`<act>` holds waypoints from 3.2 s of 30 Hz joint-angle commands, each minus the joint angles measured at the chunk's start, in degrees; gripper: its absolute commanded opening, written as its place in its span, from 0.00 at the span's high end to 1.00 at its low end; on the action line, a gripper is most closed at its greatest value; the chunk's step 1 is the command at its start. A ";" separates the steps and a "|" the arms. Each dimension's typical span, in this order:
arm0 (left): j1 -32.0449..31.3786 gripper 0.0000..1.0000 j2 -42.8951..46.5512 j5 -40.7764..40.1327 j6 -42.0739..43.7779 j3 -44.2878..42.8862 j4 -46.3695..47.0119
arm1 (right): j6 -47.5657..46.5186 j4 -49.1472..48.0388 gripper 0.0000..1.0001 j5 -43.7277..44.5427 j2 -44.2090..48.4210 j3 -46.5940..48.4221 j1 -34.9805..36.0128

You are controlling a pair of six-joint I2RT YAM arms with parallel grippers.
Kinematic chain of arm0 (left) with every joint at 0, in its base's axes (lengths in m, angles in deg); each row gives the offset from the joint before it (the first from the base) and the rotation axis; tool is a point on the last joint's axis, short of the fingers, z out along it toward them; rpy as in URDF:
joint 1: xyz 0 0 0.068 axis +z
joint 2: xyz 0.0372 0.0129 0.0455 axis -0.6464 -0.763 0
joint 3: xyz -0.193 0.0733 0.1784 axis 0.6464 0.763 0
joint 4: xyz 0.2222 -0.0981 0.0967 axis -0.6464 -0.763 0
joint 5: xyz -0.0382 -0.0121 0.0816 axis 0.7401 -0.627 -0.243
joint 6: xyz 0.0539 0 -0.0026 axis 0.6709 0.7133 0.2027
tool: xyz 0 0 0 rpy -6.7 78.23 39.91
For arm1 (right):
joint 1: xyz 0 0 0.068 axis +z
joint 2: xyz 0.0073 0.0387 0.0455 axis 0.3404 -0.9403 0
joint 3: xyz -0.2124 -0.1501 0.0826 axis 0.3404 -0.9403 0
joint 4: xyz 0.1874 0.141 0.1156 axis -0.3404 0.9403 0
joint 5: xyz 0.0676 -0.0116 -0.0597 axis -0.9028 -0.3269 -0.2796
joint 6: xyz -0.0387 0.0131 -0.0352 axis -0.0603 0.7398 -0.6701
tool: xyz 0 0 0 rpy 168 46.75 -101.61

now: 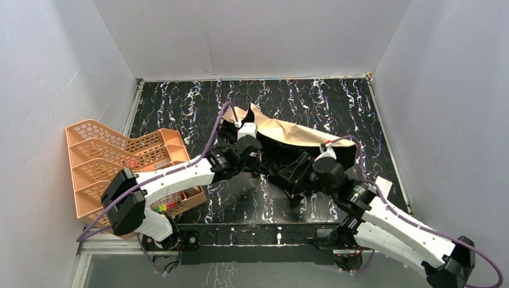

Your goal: Put away the umbrella

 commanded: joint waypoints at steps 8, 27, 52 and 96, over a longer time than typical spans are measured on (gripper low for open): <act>0.39 0.79 -5.65 10.47 4.88 3.97 14.32 | -23.43 11.54 0.32 2.72 -3.04 24.39 -0.17; 7.46 0.22 10.16 8.96 17.19 -10.68 -8.37 | -47.64 20.29 0.30 -0.88 -30.72 42.65 -34.49; 33.83 0.35 -42.56 31.23 31.42 -45.83 -12.87 | -42.80 14.77 0.39 10.19 -29.89 25.16 -48.13; 18.59 0.55 -19.04 42.20 16.53 -8.90 9.16 | -32.16 -17.47 0.87 -35.05 -56.73 28.46 -22.57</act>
